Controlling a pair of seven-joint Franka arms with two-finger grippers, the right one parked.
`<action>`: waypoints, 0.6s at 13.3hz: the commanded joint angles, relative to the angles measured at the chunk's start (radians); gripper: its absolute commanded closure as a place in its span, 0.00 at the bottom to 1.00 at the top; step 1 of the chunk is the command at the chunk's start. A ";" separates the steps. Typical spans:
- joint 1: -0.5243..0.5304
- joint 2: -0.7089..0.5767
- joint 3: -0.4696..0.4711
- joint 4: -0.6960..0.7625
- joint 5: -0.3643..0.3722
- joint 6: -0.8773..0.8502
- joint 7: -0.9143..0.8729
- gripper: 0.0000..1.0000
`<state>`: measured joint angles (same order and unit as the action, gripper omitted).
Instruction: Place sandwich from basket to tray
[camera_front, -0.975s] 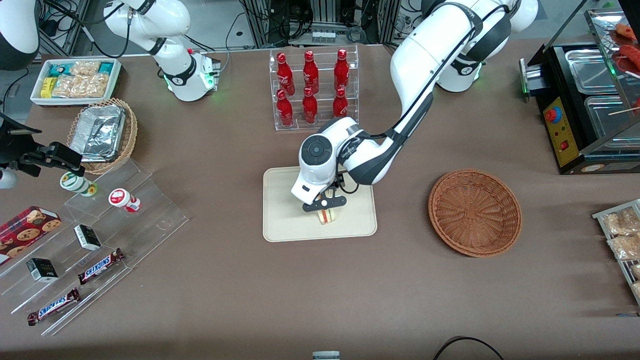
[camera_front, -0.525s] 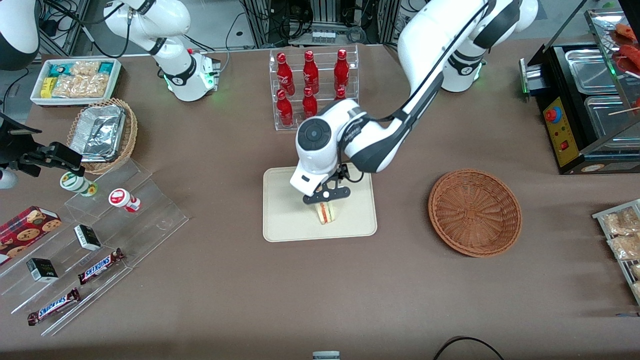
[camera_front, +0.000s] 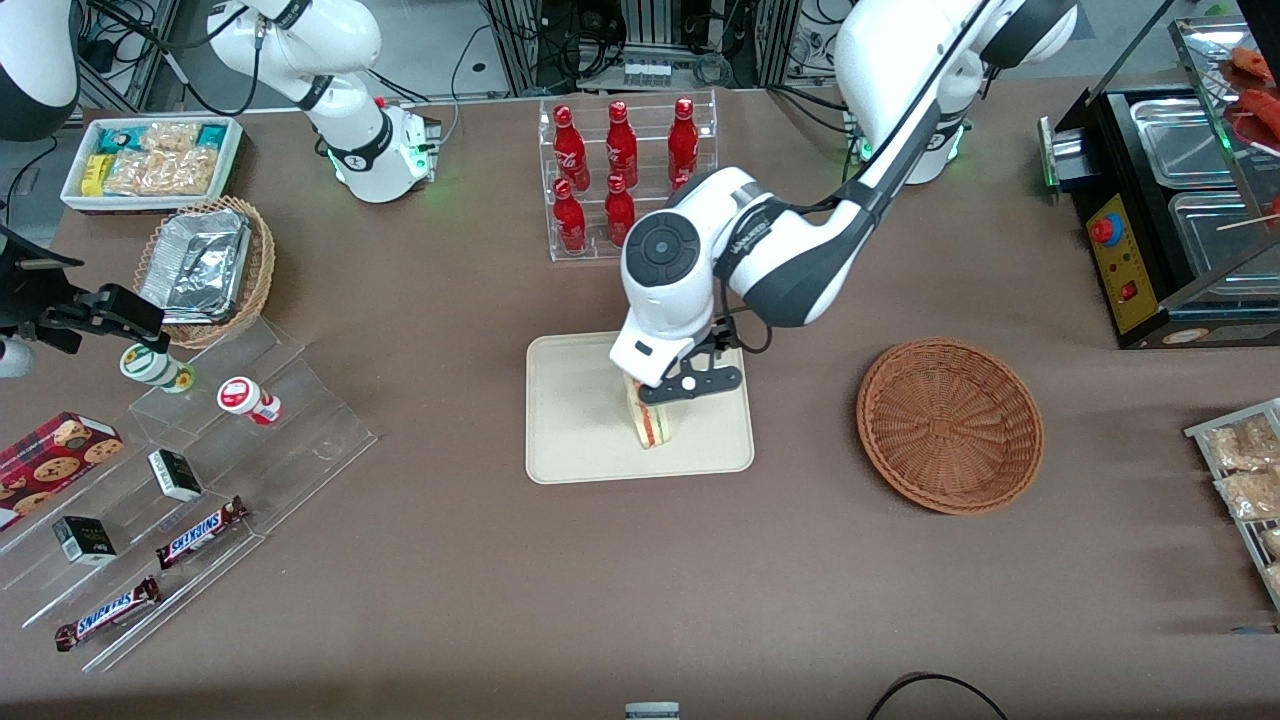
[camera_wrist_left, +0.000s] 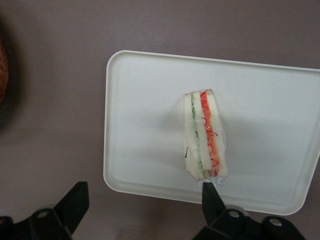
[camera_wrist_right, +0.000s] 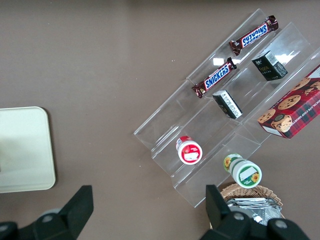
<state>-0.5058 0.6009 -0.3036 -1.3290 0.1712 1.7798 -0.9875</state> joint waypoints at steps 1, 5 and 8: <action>0.073 -0.107 0.000 -0.100 0.004 -0.019 0.016 0.00; 0.196 -0.165 0.000 -0.110 -0.103 -0.106 0.163 0.00; 0.280 -0.200 0.001 -0.139 -0.111 -0.135 0.214 0.00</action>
<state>-0.2702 0.4528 -0.2985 -1.4083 0.0799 1.6532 -0.8027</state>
